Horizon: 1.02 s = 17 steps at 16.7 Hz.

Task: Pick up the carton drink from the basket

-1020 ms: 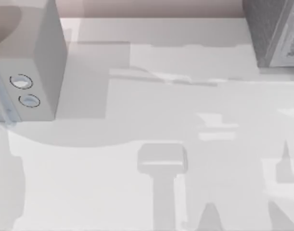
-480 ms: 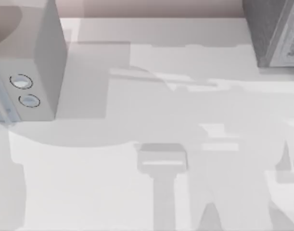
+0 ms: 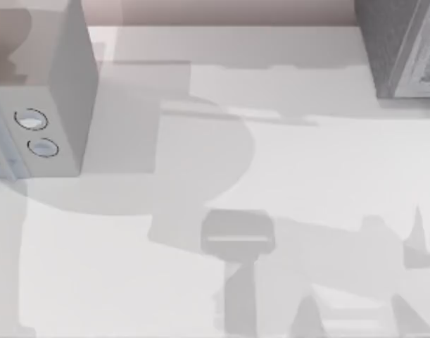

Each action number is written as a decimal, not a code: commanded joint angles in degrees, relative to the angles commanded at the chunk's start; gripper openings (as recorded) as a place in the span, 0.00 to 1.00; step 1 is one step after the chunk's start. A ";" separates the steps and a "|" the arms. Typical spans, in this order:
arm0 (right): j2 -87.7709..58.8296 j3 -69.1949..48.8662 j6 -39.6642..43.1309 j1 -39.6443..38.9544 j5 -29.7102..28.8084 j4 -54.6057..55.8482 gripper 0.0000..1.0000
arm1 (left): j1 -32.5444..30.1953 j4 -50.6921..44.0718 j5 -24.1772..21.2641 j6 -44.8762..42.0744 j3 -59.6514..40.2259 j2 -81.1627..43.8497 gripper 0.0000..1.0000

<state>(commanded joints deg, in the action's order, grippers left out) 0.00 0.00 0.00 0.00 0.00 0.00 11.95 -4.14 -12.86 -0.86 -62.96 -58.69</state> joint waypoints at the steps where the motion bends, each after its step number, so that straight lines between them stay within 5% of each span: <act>1: 0.00 0.00 0.00 0.00 0.00 0.00 1.00 | -0.85 0.31 0.91 0.06 4.46 4.19 0.00; 11: 0.00 0.00 0.00 0.00 0.00 0.00 1.00 | -9.44 3.31 10.15 0.68 50.82 47.36 0.00; 17: 0.00 0.00 0.00 0.00 0.00 0.00 1.00 | -11.95 4.14 12.86 0.86 62.96 58.69 0.00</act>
<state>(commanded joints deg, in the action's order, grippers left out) 0.00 0.00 0.00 0.00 0.00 0.00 0.00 0.00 0.00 0.00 0.00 0.00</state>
